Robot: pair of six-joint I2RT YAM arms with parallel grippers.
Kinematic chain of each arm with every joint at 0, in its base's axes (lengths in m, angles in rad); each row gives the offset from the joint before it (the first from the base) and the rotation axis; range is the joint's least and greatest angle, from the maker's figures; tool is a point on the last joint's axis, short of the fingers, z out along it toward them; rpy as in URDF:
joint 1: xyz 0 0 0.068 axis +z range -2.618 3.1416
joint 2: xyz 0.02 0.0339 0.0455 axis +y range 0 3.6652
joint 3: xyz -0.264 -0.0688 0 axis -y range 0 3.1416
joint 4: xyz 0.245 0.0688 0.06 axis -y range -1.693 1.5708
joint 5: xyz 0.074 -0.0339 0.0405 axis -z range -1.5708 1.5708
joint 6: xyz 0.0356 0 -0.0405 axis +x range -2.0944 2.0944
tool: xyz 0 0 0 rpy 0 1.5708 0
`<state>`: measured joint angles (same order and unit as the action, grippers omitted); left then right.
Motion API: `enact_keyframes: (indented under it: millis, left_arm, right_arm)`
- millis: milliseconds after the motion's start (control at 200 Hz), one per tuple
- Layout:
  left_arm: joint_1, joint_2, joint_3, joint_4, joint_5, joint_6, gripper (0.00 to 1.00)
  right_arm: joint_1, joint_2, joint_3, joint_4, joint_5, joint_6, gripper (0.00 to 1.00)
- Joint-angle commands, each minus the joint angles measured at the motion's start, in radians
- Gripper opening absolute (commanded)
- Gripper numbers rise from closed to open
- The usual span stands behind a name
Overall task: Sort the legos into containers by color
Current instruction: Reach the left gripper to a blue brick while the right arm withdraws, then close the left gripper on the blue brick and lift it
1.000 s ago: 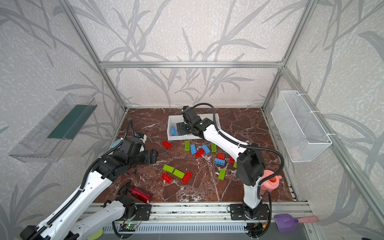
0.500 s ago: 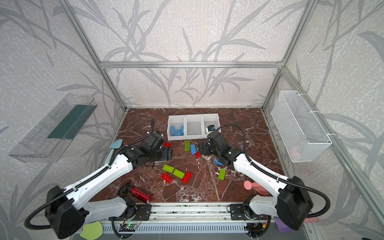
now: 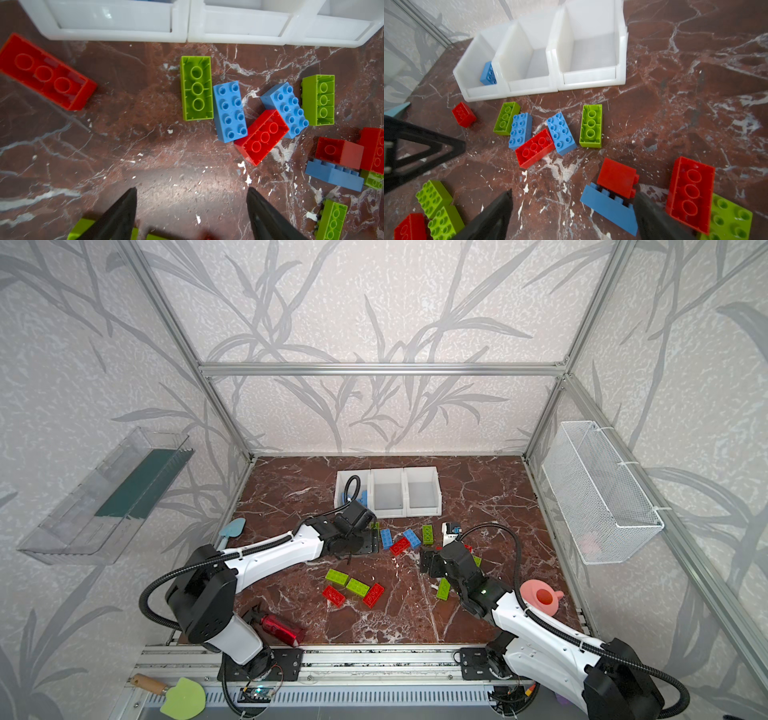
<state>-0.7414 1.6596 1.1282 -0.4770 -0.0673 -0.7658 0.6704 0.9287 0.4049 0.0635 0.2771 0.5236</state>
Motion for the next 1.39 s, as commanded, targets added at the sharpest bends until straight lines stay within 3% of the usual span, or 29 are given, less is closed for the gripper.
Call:
enact_keyframes:
  millis: [0,220,445,755,1389]
  left_arm:
    - [-0.007,0.050,0.057,0.034,-0.025,-0.041,0.77]
    - [-0.010,0.161,0.166,0.022,-0.026,-0.045,0.59]
    - [-0.017,0.259,0.235,0.021,-0.011,-0.072,0.58]
    - [-0.024,0.333,0.274,0.023,-0.002,-0.090,0.65]
    - [-0.032,0.467,0.393,-0.032,-0.014,-0.079,0.47]
  right_arm:
    - [-0.004,-0.029,-0.004,0.079,0.042,0.001,0.92]
    - [-0.003,-0.050,-0.020,0.088,0.047,0.000,0.92]
    - [-0.005,-0.059,-0.029,0.088,0.057,0.007,0.92]
    - [-0.004,-0.056,-0.031,0.089,0.057,0.009,0.92]
    - [-0.007,-0.048,-0.030,0.093,0.054,0.013,0.92]
